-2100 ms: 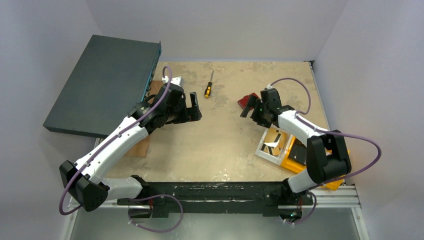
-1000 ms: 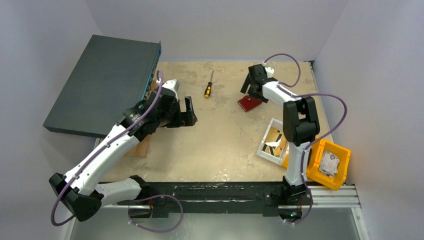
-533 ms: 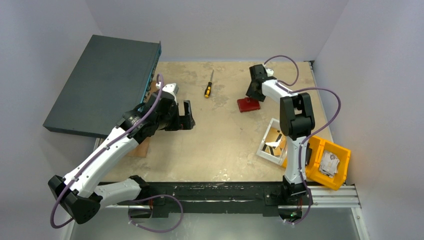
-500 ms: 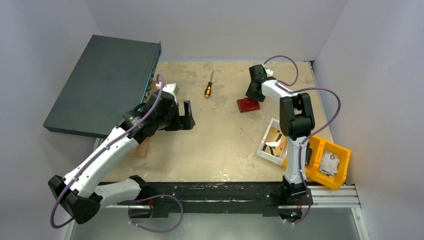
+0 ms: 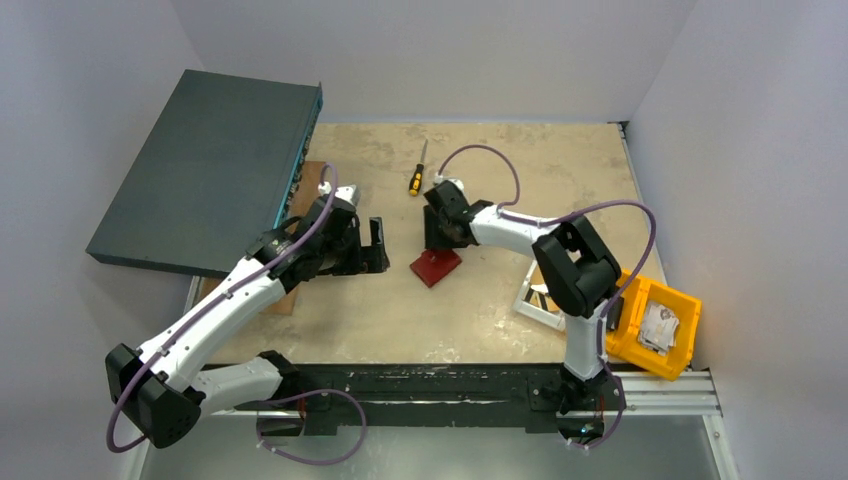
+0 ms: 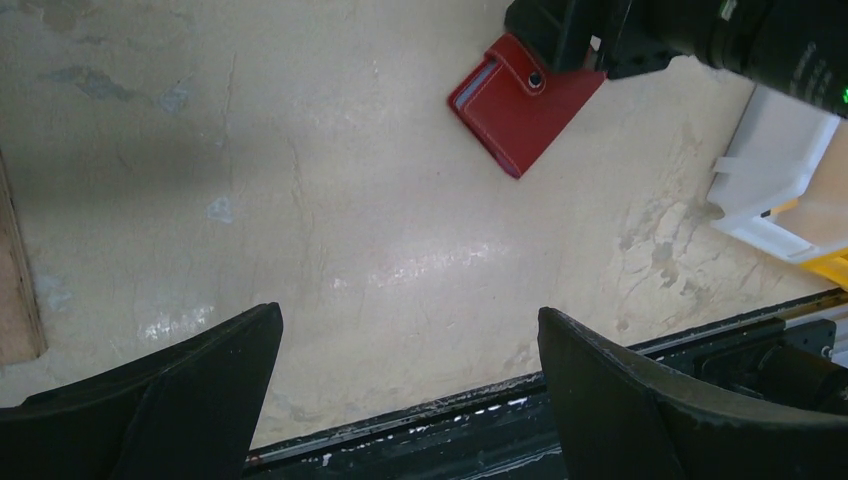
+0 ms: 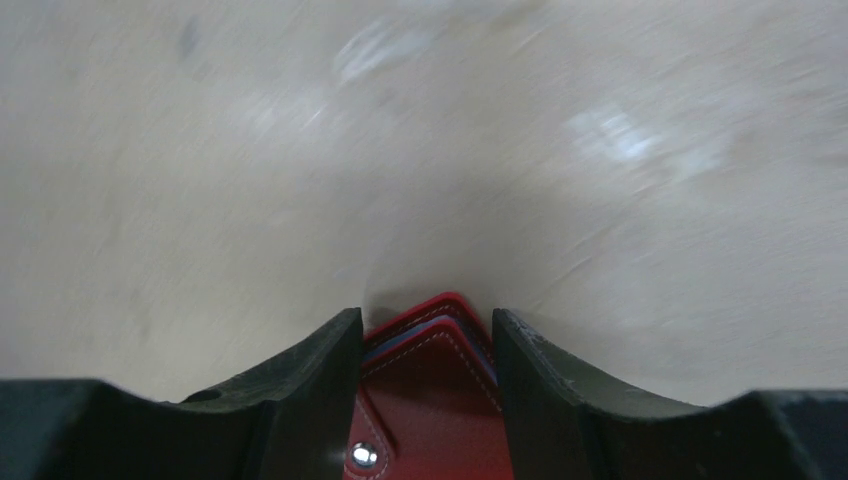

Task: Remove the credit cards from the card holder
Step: Move the card holder to the center of the board.

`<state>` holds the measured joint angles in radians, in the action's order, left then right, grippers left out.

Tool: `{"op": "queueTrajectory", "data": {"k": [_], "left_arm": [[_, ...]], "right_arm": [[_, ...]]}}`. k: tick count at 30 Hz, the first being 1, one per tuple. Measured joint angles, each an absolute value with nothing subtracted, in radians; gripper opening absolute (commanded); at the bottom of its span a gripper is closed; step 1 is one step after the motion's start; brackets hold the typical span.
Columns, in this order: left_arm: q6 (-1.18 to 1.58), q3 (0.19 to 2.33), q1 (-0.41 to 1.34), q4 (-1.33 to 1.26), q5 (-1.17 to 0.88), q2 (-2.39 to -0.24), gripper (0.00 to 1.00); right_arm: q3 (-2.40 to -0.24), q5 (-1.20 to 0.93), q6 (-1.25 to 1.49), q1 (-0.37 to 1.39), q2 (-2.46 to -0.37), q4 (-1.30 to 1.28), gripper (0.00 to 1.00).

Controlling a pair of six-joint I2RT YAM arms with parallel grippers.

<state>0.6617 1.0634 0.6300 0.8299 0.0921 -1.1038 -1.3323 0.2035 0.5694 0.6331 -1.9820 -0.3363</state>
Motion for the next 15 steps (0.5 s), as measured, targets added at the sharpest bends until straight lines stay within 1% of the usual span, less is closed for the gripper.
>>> {"op": "queueTrajectory", "data": {"k": [4,7,9,12,14,15], "left_arm": [[0.673,1.010,0.630,0.809,0.081,-1.108,1.00],[0.681,0.973,0.630,0.785,0.068,-1.120,1.00],[0.688,0.951,0.630,0.766,0.054,-1.133,1.00],[0.688,0.945,0.651,0.752,0.056,-1.169,0.98],[0.688,0.955,0.691,0.745,0.075,-1.213,0.94],[0.688,0.963,0.710,0.744,0.082,-1.236,0.90]], "right_arm": [[-1.263,0.125,0.542,0.728,-1.934,-0.291,0.64],[-1.237,0.072,0.525,0.745,-1.902,-0.296,0.75],[-1.237,0.060,0.520,0.736,-1.878,-0.313,0.77],[-1.238,0.051,0.520,0.696,-1.821,-0.342,0.78],[-1.238,0.042,0.529,0.653,-1.771,-0.352,0.76],[-1.238,0.039,0.534,0.636,-1.750,-0.353,0.74]]}}
